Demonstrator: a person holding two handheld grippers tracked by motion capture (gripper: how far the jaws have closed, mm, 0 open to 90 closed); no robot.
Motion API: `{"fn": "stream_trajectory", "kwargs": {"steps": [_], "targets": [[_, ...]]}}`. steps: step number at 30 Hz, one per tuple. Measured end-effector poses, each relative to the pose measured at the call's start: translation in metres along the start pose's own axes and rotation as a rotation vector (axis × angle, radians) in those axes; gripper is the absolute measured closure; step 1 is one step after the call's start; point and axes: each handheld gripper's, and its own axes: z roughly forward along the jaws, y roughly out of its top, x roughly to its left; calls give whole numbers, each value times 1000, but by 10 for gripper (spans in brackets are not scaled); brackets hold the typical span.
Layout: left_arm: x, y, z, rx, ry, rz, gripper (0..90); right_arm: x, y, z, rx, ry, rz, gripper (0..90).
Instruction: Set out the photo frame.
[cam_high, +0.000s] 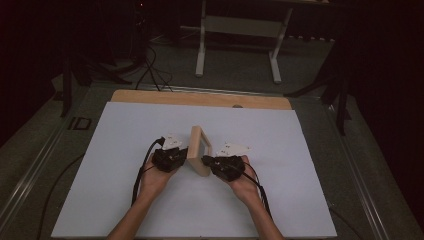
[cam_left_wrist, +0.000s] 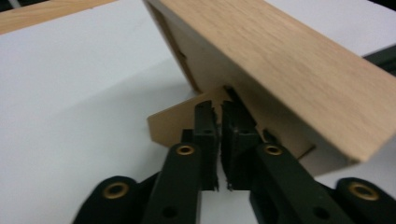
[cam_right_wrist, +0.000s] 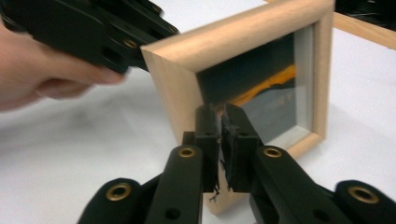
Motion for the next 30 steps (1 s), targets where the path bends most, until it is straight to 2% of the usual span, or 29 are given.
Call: {"fn": "stream_trajectory", "kwargs": {"steps": [1,3,6,7,8,9,10,11,17,20,23,25,30], "targets": [[2,0,-3,-2,-8,-7,786,-1,-1,-1,12,-11,-14,815],[6,-2,-13,-24,-16,-30,755,-2,-1,-3,11,-15,-9,785],[8,-2,-18,-27,-13,-31,723,-3,-1,-5,14,-20,-6,754],[8,-3,-21,-29,-8,-30,689,-5,-2,-7,16,-26,-6,714],[8,-3,-23,-32,-4,-29,689,-5,-2,-7,16,-26,-6,714],[8,-3,-26,-36,5,-24,652,-5,-2,-8,20,-35,-9,658],[7,-4,-28,-44,14,-21,652,-5,-2,-8,20,-35,-9,658],[6,-4,-32,-56,34,-18,596,-5,-3,-10,25,-47,-14,609],[3,-7,-41,-78,56,-14,457,-2,-5,-14,54,-75,-44,505],[2,-7,-44,-90,62,-17,418,-2,-6,-16,56,-78,-49,485],[1,-7,-49,-102,42,-23,378,-3,-9,-19,64,-82,-46,468],[-3,-7,-52,-115,41,-10,341,-4,-13,-23,77,-94,-43,467],[-7,-6,-55,-127,28,-7,308,-8,-18,-30,75,-105,-35,463]]}}
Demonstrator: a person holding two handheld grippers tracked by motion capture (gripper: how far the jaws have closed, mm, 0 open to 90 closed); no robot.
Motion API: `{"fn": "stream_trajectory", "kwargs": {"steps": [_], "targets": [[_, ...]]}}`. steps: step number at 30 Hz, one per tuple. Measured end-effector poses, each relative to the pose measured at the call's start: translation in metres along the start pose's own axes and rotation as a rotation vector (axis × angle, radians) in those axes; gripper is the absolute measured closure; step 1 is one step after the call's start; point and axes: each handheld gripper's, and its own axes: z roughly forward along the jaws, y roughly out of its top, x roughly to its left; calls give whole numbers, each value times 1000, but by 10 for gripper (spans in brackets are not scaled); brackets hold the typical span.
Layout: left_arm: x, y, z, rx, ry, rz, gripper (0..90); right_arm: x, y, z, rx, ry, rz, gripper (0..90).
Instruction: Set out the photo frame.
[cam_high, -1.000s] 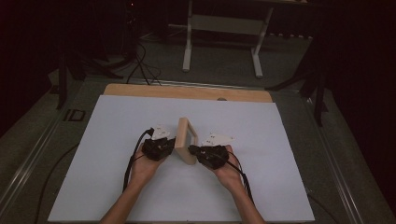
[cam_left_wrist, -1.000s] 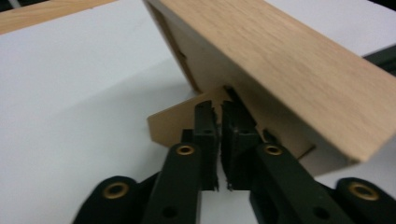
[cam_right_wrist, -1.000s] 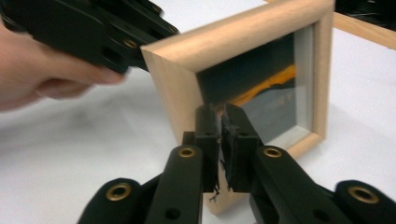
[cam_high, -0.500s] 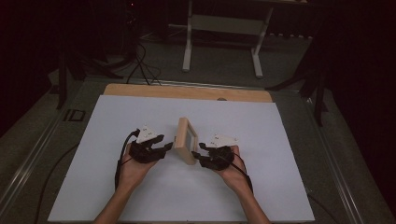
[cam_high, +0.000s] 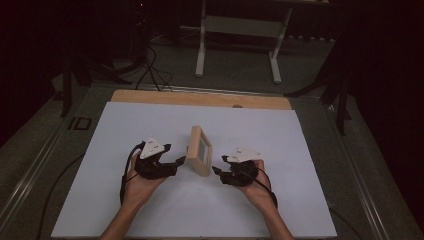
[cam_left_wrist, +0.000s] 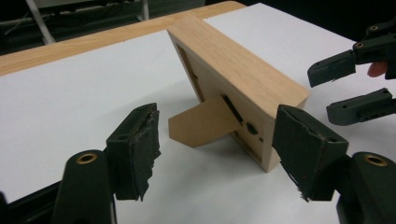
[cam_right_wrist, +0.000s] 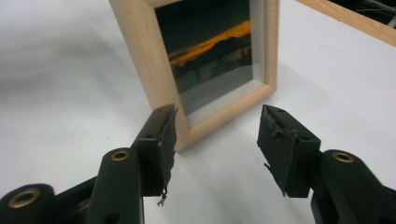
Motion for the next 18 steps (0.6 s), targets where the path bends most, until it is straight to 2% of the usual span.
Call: {"fn": "stream_trajectory", "kwargs": {"steps": [3,11,18], "targets": [[-6,1,0,2,-2,19,306,-3,-3,-4,-5,-6,7,463],[-14,3,4,2,-10,28,279,-4,-5,-6,2,-9,13,464],[-23,7,15,6,-22,28,274,-3,-5,-5,4,-6,10,465]]}}
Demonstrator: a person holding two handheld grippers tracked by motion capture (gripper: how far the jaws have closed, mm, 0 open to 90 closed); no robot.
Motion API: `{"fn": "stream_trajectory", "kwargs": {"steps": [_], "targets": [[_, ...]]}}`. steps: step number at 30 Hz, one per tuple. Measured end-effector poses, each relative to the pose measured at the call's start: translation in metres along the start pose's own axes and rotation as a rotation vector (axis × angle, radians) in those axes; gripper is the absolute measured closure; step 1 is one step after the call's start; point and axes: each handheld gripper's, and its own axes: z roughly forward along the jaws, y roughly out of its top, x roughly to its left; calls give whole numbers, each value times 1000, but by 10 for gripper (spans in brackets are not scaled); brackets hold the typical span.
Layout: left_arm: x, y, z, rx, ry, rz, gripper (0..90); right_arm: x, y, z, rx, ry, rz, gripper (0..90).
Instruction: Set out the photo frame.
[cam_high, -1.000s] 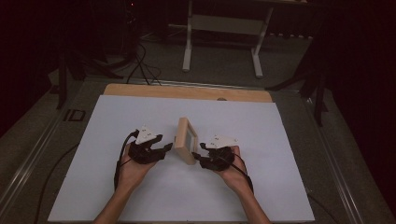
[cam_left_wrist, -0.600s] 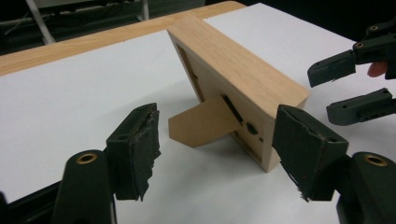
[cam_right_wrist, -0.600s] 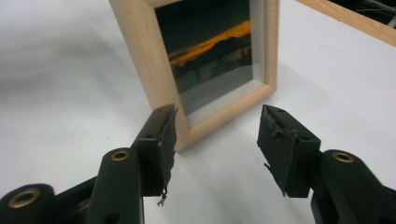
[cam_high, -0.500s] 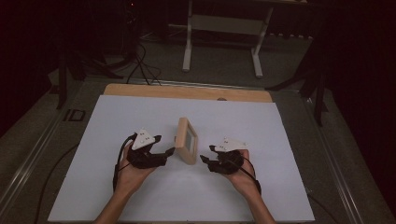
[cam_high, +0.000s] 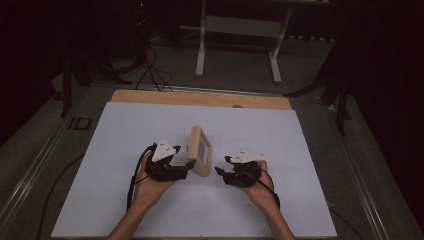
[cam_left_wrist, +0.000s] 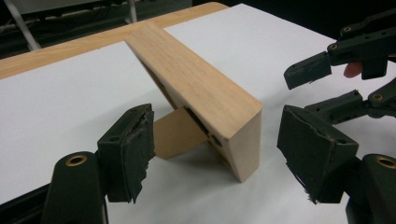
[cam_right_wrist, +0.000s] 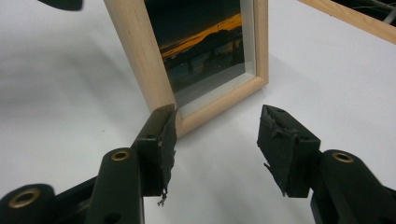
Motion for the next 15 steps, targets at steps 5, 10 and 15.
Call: {"fn": "stream_trajectory", "kwargs": {"steps": [5,10,15], "targets": [[-2,2,11,16,-16,-22,273,0,0,-1,-8,-1,1,466],[-3,3,20,21,-12,-50,274,-2,0,-3,-12,-3,9,465],[-3,5,29,24,-6,-81,286,-2,0,-4,-19,-2,7,460]]}}
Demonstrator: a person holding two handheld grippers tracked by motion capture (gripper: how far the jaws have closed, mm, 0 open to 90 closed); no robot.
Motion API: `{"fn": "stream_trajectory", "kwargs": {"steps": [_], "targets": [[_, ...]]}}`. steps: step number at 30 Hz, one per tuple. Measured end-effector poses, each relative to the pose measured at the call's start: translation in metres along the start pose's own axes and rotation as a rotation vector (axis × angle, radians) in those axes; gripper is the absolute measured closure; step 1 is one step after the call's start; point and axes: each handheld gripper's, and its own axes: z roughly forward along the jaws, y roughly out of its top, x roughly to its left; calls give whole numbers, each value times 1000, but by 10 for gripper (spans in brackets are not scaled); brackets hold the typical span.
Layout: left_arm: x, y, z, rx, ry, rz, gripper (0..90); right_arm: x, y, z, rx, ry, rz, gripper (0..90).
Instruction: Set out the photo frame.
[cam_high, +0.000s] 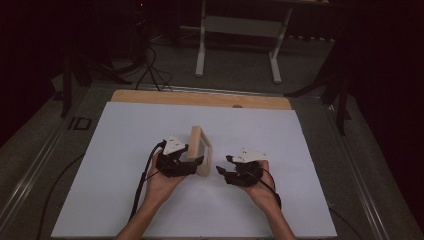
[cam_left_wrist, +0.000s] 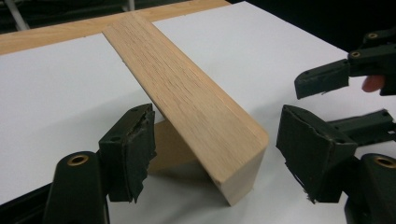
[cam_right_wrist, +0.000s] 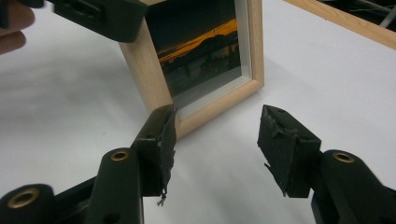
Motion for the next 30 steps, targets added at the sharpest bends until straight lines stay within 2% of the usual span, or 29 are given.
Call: {"fn": "stream_trajectory", "kwargs": {"steps": [5,6,8,18,27,30], "targets": [[0,1,5,8,14,-9,297,-1,0,-1,-3,0,3,460],[0,1,6,0,31,-11,323,-1,0,-1,-6,2,4,460],[0,1,7,-3,36,-21,344,-1,0,-1,-9,3,2,460],[-4,1,16,17,49,-32,356,-1,0,-2,-11,3,3,459],[-4,3,16,24,49,-33,407,-5,1,-6,-26,-5,14,457],[-5,3,15,19,44,-30,454,-6,1,-8,-33,-8,17,455]]}}
